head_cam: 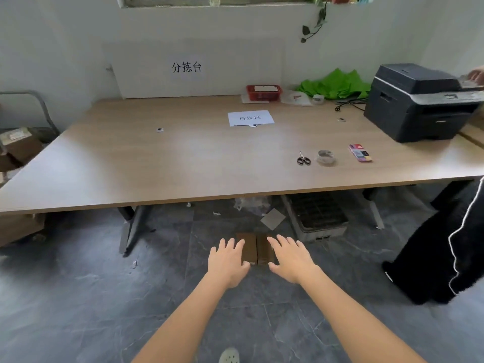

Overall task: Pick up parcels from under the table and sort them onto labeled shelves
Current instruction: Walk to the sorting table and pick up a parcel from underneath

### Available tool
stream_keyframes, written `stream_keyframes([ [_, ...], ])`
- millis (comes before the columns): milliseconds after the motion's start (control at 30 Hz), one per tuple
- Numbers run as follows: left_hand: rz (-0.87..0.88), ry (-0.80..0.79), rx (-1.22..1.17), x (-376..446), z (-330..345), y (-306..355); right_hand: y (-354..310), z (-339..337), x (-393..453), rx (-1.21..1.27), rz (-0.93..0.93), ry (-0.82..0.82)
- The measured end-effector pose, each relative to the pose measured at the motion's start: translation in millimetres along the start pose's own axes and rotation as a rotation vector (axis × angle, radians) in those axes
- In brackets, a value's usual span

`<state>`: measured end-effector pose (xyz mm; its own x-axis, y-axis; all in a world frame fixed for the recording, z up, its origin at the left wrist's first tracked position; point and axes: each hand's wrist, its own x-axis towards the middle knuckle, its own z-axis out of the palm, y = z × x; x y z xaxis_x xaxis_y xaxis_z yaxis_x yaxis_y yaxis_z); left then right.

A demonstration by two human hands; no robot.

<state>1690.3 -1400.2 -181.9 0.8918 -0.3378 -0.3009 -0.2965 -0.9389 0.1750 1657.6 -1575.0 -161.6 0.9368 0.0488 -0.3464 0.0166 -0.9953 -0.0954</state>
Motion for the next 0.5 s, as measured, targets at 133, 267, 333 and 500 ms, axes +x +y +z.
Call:
stream_keyframes([
  [133, 0.012, -0.039, -0.004, 71.7, 2.2, -21.0, 9.5, 4.1, 71.4, 0.019, 0.026, -0.024],
  [267, 0.017, -0.072, -0.016, 142.2, 9.9, -43.7, 19.1, 10.2, 143.4, 0.029, 0.065, -0.061],
  [333, 0.020, -0.080, -0.008, 175.6, 19.5, -55.4, 25.2, 18.9, 178.2, 0.049, 0.074, -0.047],
  [500, 0.007, -0.095, 0.000, 260.7, 81.8, -77.5, 48.2, 76.6, 263.1, 0.088, 0.094, -0.033],
])
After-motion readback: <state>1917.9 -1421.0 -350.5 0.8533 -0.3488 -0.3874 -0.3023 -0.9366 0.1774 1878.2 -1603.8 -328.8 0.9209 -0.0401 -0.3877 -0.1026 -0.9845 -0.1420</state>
